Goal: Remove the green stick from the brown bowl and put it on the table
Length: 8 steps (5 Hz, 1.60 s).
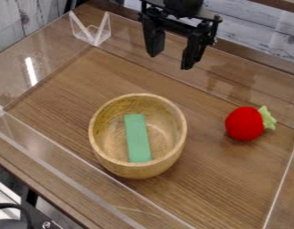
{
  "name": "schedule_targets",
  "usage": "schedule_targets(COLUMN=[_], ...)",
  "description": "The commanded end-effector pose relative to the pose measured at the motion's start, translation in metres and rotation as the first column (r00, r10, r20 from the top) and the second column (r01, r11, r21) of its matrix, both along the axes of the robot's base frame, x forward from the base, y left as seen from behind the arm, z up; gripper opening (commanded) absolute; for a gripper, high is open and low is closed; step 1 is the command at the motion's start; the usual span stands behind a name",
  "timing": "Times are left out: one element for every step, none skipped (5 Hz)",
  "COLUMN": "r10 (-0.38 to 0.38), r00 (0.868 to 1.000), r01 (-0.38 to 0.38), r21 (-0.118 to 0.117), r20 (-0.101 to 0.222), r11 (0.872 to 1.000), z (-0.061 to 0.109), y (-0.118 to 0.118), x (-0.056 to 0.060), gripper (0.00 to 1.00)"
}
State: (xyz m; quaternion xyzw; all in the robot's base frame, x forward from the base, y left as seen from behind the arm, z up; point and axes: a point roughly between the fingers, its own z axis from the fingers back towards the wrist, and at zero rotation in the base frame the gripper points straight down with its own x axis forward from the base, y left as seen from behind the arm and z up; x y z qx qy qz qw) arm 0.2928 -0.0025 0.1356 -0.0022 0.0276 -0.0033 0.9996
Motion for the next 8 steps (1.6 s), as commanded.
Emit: schedule_targets(r10=[0.056, 0.199, 0.428, 0.599, 0.664, 0.708, 0.746, 0.747], r00=[0.998, 0.980, 0.904, 0.801, 0.748, 0.706, 0.665, 0.665], r01=[-0.056, -0.199, -0.428, -0.599, -0.664, -0.707, -0.746, -0.746], r21=[-0.001, -0.007, -0.017, -0.020, -0.020, -0.023, -0.028, -0.038], r20=[-0.034, -0.032, -0.010, 0.002, 0.009, 0.015, 0.023, 0.030], r11=[0.998, 0.980, 0.904, 0.801, 0.748, 0.707, 0.666, 0.665], z=[-0.007, -0.026, -0.030, -0.035, -0.041, -0.048, -0.054, -0.059], y=[0.003, 0.012, 0.013, 0.012, 0.011, 0.012, 0.013, 0.028], x=[-0.007, -0.027, -0.037, -0.041, -0.046, -0.049, -0.050, -0.051], gripper=[1.00, 1.00, 1.00, 1.00, 1.00, 1.00, 1.00, 1.00])
